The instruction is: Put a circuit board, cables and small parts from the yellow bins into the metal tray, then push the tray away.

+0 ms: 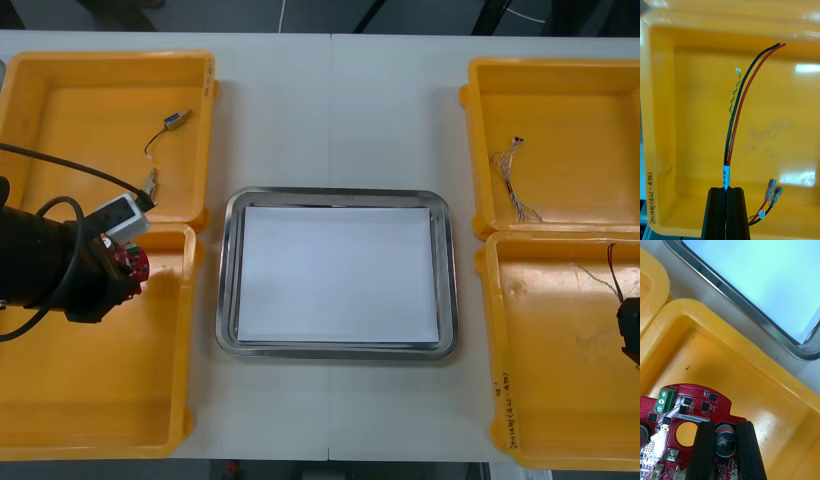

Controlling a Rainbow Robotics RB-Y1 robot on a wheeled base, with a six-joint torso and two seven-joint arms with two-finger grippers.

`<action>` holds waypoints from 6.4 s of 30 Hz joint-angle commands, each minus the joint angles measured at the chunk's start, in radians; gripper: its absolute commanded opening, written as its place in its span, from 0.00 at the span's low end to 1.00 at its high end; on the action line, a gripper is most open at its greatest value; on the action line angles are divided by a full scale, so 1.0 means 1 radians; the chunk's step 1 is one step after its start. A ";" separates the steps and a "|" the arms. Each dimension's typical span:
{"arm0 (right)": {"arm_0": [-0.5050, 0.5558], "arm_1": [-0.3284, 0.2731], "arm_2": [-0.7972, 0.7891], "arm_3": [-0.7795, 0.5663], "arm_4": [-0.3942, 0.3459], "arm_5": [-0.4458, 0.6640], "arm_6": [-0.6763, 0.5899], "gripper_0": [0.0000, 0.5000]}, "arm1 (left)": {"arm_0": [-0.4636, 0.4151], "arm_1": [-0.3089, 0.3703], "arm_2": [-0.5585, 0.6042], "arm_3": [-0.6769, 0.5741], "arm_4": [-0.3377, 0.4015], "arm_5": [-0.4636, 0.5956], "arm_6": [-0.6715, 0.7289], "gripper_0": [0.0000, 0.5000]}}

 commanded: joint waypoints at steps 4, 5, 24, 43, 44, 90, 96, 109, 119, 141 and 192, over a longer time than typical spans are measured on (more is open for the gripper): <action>-0.136 -0.120 -0.017 0.059 -0.110 0.007 -0.034 0.00 | -0.086 -0.059 0.041 -0.104 -0.009 0.091 0.287 0.00; -0.146 -0.130 -0.017 0.073 -0.125 0.007 -0.034 0.00 | -0.094 -0.065 0.041 -0.115 -0.011 0.100 0.308 0.00; -0.234 -0.251 0.046 0.113 -0.174 0.007 0.021 0.00 | -0.268 -0.231 -0.209 -0.224 -0.270 0.185 0.679 0.00; -0.332 -0.250 0.071 0.119 -0.223 0.007 0.066 0.00 | -0.382 -0.378 -0.534 -0.189 -0.544 0.186 0.894 0.00; -0.334 -0.250 0.072 0.118 -0.225 0.007 0.067 0.00 | -0.388 -0.388 -0.546 -0.177 -0.549 0.186 0.896 0.00; -0.239 -0.251 0.109 0.118 -0.180 0.007 0.084 0.00 | -0.488 -0.493 -0.770 0.104 -0.675 0.060 0.949 1.00; -0.239 -0.250 0.110 0.118 -0.179 0.007 0.087 0.00 | -0.488 -0.466 -0.767 0.075 -0.675 0.060 0.966 1.00; -0.239 -0.250 0.109 0.114 -0.185 0.007 0.087 0.00 | -0.488 -0.388 -0.664 -0.046 -0.673 0.149 1.078 1.00; -0.262 -0.255 0.109 0.095 -0.190 0.007 0.084 0.00 | -0.488 -0.357 -0.512 -0.063 -0.610 0.234 1.084 1.00; -0.501 -0.320 0.262 0.133 -0.326 0.007 0.075 0.00 | -0.509 -0.245 -0.238 0.067 -0.443 0.291 0.937 1.00; -0.771 0.068 1.066 0.317 0.231 0.007 0.547 0.00 | -0.577 -0.297 -0.138 0.690 -0.350 -0.029 0.307 1.00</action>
